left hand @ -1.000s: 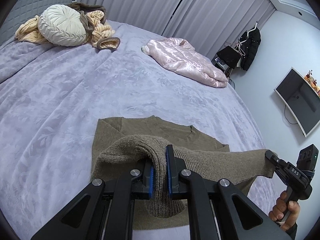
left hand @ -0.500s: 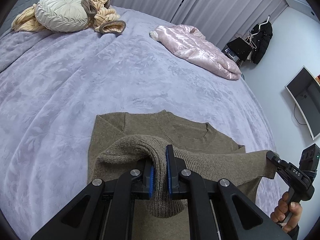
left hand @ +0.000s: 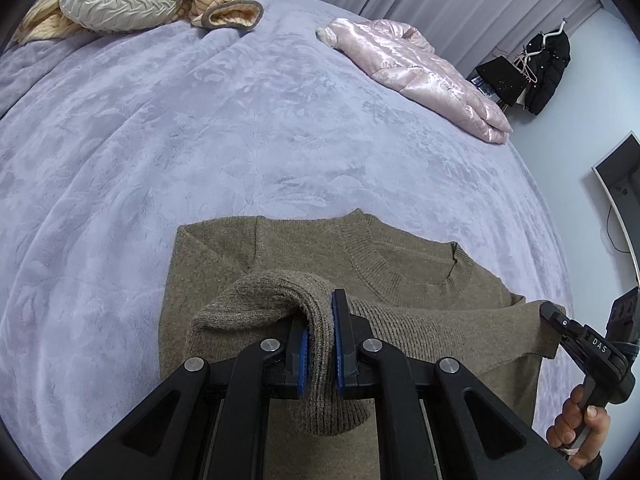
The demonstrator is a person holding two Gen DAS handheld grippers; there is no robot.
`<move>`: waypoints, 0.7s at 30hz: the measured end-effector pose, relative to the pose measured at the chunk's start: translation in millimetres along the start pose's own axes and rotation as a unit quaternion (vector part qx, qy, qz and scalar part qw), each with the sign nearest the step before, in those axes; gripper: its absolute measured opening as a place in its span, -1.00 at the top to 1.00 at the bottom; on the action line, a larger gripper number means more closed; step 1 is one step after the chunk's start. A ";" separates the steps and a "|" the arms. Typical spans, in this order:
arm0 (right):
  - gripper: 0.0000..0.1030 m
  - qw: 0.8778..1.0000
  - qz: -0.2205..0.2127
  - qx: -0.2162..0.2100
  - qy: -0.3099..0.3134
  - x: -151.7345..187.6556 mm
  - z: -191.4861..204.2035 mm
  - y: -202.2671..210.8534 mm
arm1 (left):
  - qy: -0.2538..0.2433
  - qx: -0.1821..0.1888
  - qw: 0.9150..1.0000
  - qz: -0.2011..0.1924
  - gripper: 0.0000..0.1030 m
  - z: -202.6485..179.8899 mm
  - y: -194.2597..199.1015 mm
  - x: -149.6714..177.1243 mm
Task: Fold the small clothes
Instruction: 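Lift the hem with both grippers and fold it up toward the collar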
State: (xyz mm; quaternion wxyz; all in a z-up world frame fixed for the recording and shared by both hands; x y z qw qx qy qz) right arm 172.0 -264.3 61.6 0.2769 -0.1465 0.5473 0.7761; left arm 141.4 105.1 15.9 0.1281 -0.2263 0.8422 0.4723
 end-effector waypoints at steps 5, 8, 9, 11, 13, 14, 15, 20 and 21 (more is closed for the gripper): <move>0.87 1.000 0.016 0.016 -0.001 2.8 -6.4 -20.0 | 0.027 0.009 0.999 0.024 0.78 12.1 -18.4 -1.9; 0.87 0.999 0.027 0.027 -0.005 1.5 -11.0 -31.9 | 0.038 0.007 0.998 0.040 0.78 17.8 -30.3 -4.8; 0.87 0.999 0.032 0.029 -0.005 0.4 -12.3 -36.4 | 0.043 0.006 0.998 0.045 0.78 19.8 -33.5 -5.8; 0.87 0.998 0.040 0.037 -0.007 -1.6 -14.7 -43.5 | 0.053 0.006 0.997 0.053 0.77 23.8 -39.9 -7.5; 0.87 0.998 0.048 0.039 -0.013 -3.2 -16.0 -51.1 | 0.060 0.006 0.996 0.059 0.77 26.7 -43.3 -7.3; 0.87 0.998 0.052 0.041 -0.016 -4.2 -16.6 -54.4 | 0.059 0.004 0.996 0.061 0.77 27.3 -45.2 -6.5; 0.87 0.997 0.054 0.043 -0.017 -4.8 -16.8 -56.9 | 0.057 0.002 0.996 0.063 0.77 27.0 -46.1 -5.3; 0.87 0.997 0.060 0.050 -0.015 -2.7 -18.7 -67.9 | 0.059 0.001 0.996 0.069 0.77 29.4 -52.4 -5.3; 0.87 0.997 0.062 0.050 -0.016 -1.7 -20.3 -70.2 | 0.063 0.003 0.996 0.071 0.77 30.1 -53.5 -7.2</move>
Point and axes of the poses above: each gripper's, at about its wrist camera, not at the fingertips, and y roughly against the way its jaws point, z to its left, x to its underside, the point moved 5 cm from there along -y, roughly the way its jaws point, and after that the axes turned 9 degrees about x, right-handed, at the moved point
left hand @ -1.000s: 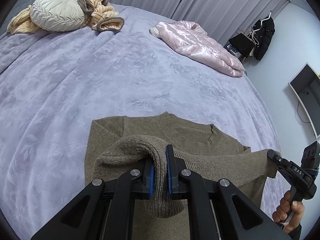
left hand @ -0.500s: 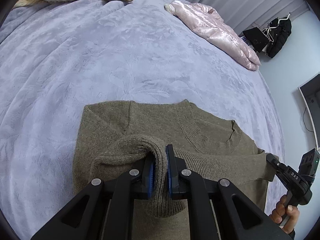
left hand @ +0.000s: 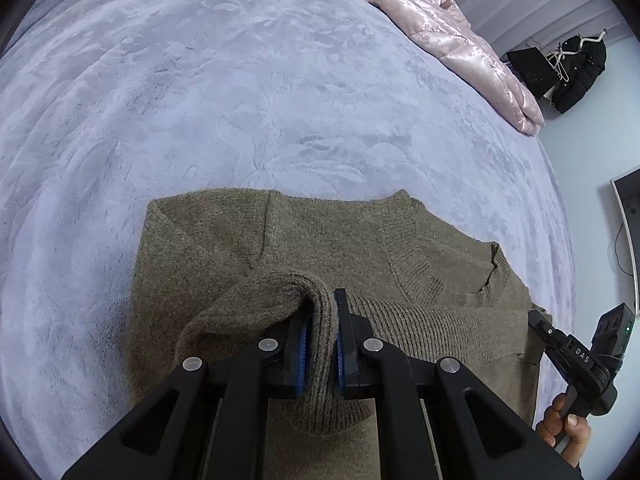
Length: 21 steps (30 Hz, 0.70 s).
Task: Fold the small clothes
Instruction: 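Lift the hem with both grippers and fold it up toward the collar, then lay the hem on the collar and open both grippers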
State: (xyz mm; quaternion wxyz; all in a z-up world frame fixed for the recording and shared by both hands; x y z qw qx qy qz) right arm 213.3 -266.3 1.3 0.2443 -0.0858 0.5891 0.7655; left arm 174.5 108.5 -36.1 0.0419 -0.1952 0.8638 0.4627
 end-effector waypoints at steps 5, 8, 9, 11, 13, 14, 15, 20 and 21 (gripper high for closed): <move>0.87 1.000 0.013 -0.001 -0.013 -1.7 -6.4 -12.1 | 0.034 0.027 0.999 0.030 0.43 4.4 -8.1 -7.4; 0.87 1.000 0.021 0.002 -0.016 -4.7 -3.6 -16.1 | 0.047 0.082 0.995 0.028 -0.56 -2.8 0.5 -11.0; 0.84 0.999 0.026 -0.001 -0.019 -5.3 -2.7 -17.1 | 0.044 0.075 0.996 0.019 -0.84 -6.1 5.7 -12.5; 0.81 0.999 0.034 -0.010 -0.027 -7.1 -2.9 -15.8 | 0.034 0.049 0.998 0.004 -0.99 -9.2 13.4 -15.3; 0.78 0.999 0.036 -0.016 -0.025 -8.3 -2.2 -13.2 | 0.036 0.062 0.997 0.008 -0.98 -10.9 16.1 -15.7; 0.75 0.999 0.036 -0.016 -0.023 -8.3 -2.1 -11.8 | 0.044 0.070 0.997 0.009 -0.98 -9.2 18.1 -15.3; 0.68 0.999 0.036 -0.018 -0.022 -8.1 -2.3 -10.1 | 0.051 0.076 0.996 0.009 -0.98 -7.3 20.6 -15.1; -0.40 0.998 0.009 -0.046 -0.046 -12.9 -5.9 12.9 | 0.059 0.094 0.994 -0.019 -0.98 -0.2 51.1 -16.5; -0.44 0.998 -0.001 -0.050 -0.049 -15.2 -6.7 20.5 | 0.049 0.085 0.995 -0.029 -0.98 -0.9 60.8 -14.9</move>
Point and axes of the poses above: each gripper's, at about its wrist camera, not at the fingertips, and y roughly against the way its jaws point, z to its left, x to its underside, the point moved 5 cm from there along -y, roughly the way its jaws point, and after that the axes turned 9 degrees about x, right-handed, at the moved point
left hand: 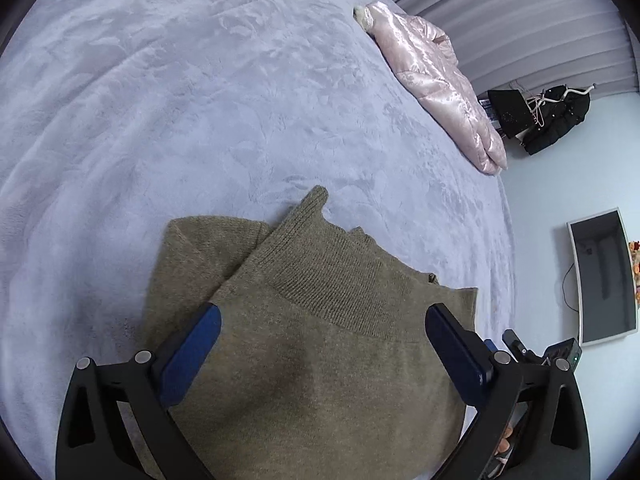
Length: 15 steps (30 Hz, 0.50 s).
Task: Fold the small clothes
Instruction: 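Lay the hem on the collar and open both grippers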
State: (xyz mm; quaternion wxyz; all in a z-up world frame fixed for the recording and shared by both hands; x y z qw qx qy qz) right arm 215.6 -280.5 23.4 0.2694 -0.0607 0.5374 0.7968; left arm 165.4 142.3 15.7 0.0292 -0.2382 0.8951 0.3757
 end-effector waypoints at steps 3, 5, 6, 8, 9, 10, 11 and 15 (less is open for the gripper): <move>-0.44 1.000 -0.010 -0.010 0.001 -4.6 3.2 16.9 | -0.076 -0.057 0.995 -0.022 -0.98 -14.8 16.6 13.8; -0.44 0.999 -0.029 0.010 0.027 -2.7 7.9 31.9 | -0.161 -0.108 0.981 -0.014 -0.98 -31.2 14.1 37.1; -0.44 0.998 -0.038 0.020 0.048 0.5 12.0 37.7 | -0.200 -0.124 0.972 -0.005 -0.99 -37.6 10.6 50.1; -0.44 0.992 -0.051 0.051 0.103 12.0 23.2 44.8 | -0.283 -0.152 0.947 0.023 -0.99 -52.8 -3.0 83.2; -0.44 0.986 -0.055 0.071 0.142 21.4 31.5 45.6 | -0.323 -0.159 0.932 0.042 -0.99 -60.0 -12.5 99.1; -0.44 0.976 -0.059 0.091 0.186 32.5 41.7 45.4 | -0.355 -0.164 0.919 0.058 -0.99 -66.1 -21.7 111.9; -0.44 0.968 -0.059 0.104 0.221 42.8 47.0 44.6 | -0.377 -0.167 0.908 0.073 -0.99 -69.9 -30.5 121.3; -0.44 0.932 -0.034 0.117 0.340 84.6 70.4 33.0 | -0.413 -0.176 0.884 0.133 -0.99 -72.5 -74.0 140.4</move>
Point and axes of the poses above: each gripper's, at about its wrist camera, not at the fingertips, and y roughly against the way its jaws point, z to its left, x to its underside, the point moved 5 cm from there along -y, roughly the way its jaws point, and after that the axes turned 9 degrees about x, right-handed, at the moved point
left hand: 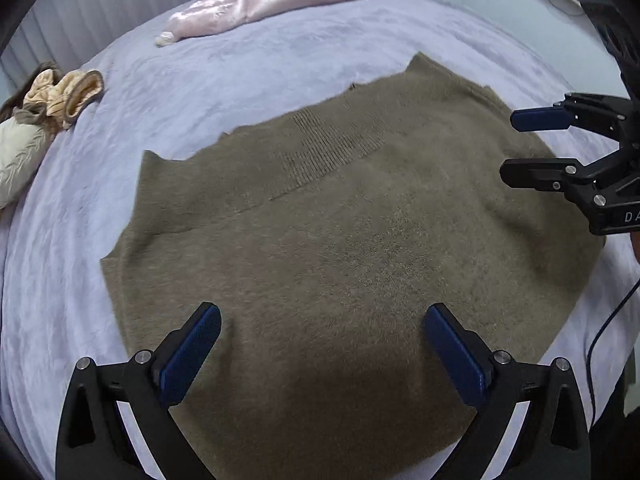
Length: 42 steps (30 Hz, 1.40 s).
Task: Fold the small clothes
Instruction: 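Lay the hem on the collar and open both grippers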
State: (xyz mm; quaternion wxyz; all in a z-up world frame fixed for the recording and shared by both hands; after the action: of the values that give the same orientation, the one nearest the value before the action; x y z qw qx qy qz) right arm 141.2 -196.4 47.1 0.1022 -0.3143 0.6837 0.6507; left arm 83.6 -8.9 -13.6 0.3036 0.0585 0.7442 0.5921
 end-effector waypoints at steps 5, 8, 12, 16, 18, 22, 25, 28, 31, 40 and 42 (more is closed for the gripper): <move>-0.44 0.998 0.057 -0.003 0.041 10.5 16.4 -34.4 | 0.070 0.026 0.997 0.010 -0.99 25.4 -22.8 -22.9; -0.44 0.997 0.072 -0.007 0.014 2.1 7.2 -53.1 | 0.124 0.036 0.992 -0.001 -0.99 50.6 -25.4 -35.4; -0.44 0.997 0.079 0.004 -0.016 -13.0 -5.3 -69.9 | 0.168 0.036 0.985 -0.008 -0.99 79.0 -29.6 -43.7; -0.44 0.996 0.078 0.013 -0.047 -24.8 -14.6 -83.6 | 0.203 0.044 0.978 -0.021 -0.99 99.7 -31.1 -52.5; -0.44 0.995 0.075 0.021 -0.062 -30.7 -19.7 -89.3 | 0.230 0.055 0.971 -0.029 -0.99 111.5 -30.7 -58.1; -0.44 0.992 0.071 0.042 -0.094 -44.6 -32.9 -97.0 | 0.285 0.088 0.953 -0.053 -0.99 136.1 -24.2 -67.4; -0.44 0.989 0.063 0.055 -0.123 -55.7 -46.7 -95.1 | 0.320 0.103 0.938 -0.084 -0.99 151.1 -3.3 -65.2; -0.44 0.981 0.053 0.069 -0.174 -59.6 -69.8 -84.5 | 0.330 0.105 0.932 -0.107 -0.98 155.8 20.2 -52.7; -0.44 0.978 0.040 0.049 -0.198 -53.0 -83.8 -63.9 | 0.289 0.082 0.948 -0.106 -0.98 141.6 34.8 -36.8; -0.49 0.997 0.066 0.009 -0.034 -31.6 -17.4 -62.4 | 0.173 -0.009 0.985 -0.006 -0.99 97.5 -25.5 -29.6; -0.49 0.997 0.076 0.007 -0.028 -32.6 -7.9 -74.5 | 0.194 -0.012 0.981 -0.012 -0.99 109.9 -28.9 -28.4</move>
State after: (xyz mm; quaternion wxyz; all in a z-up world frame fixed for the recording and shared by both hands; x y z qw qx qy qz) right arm 210.7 -190.9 4.6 0.0739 -0.2417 0.7072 0.6603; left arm 171.7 62.9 -41.8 0.1608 -0.0699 0.7825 0.5974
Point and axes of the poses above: each gripper's, at about its wrist camera, not at the fingertips, and y roughly against the way its jaws point, z to its left, x to its underside, the point moved 5 cm from there along -y, roughly the way its jaws point, and after that the axes turned 9 degrees about x, right-handed, at the moved point
